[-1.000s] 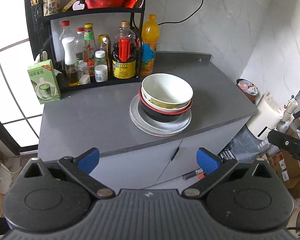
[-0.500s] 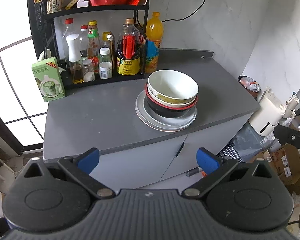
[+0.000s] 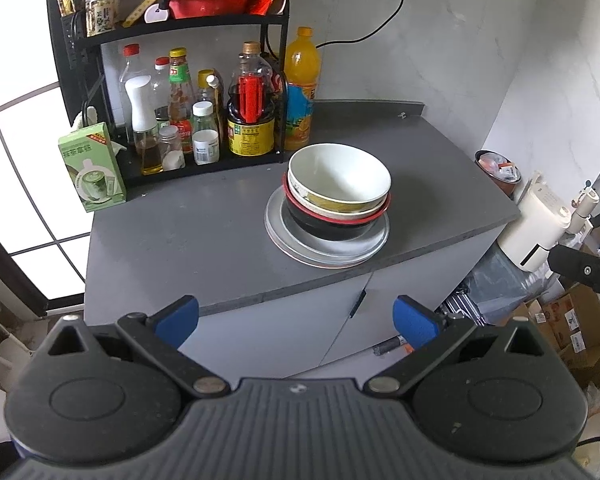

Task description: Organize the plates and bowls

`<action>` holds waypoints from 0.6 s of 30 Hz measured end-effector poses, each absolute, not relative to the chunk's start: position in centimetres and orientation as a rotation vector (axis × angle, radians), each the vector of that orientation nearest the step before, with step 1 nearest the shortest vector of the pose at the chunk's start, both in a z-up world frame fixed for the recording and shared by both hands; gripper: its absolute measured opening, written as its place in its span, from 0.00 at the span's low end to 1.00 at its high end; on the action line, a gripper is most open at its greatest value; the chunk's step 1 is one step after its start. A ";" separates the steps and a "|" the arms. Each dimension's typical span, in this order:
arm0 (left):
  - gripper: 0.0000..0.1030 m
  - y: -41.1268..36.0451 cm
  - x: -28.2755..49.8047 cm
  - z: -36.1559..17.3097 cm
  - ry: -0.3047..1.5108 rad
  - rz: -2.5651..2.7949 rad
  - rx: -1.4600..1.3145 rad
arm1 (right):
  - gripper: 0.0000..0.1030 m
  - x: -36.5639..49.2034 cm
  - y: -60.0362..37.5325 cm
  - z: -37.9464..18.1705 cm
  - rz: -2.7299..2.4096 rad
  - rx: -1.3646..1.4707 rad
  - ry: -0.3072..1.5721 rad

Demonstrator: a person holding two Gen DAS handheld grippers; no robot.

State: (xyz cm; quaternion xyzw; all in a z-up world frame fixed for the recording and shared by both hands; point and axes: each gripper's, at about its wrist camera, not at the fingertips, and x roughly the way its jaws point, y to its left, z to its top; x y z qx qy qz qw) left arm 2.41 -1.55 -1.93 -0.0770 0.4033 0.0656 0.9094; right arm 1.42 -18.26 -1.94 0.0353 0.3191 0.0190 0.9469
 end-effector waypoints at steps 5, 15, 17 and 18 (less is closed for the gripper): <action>0.99 -2.0 2.8 -1.9 0.834 0.130 -0.158 | 1.00 1.4 -18.7 -1.9 0.030 0.074 0.648; 0.99 -2.6 3.1 -2.1 0.835 0.123 -0.150 | 1.00 1.2 -19.6 -1.8 0.015 0.075 0.646; 0.99 -2.6 3.2 -2.1 0.836 0.123 -0.151 | 1.00 1.3 -19.6 -1.8 0.017 0.074 0.645; 0.99 -2.6 3.2 -2.1 0.837 0.123 -0.152 | 1.00 1.2 -19.6 -1.8 0.017 0.073 0.645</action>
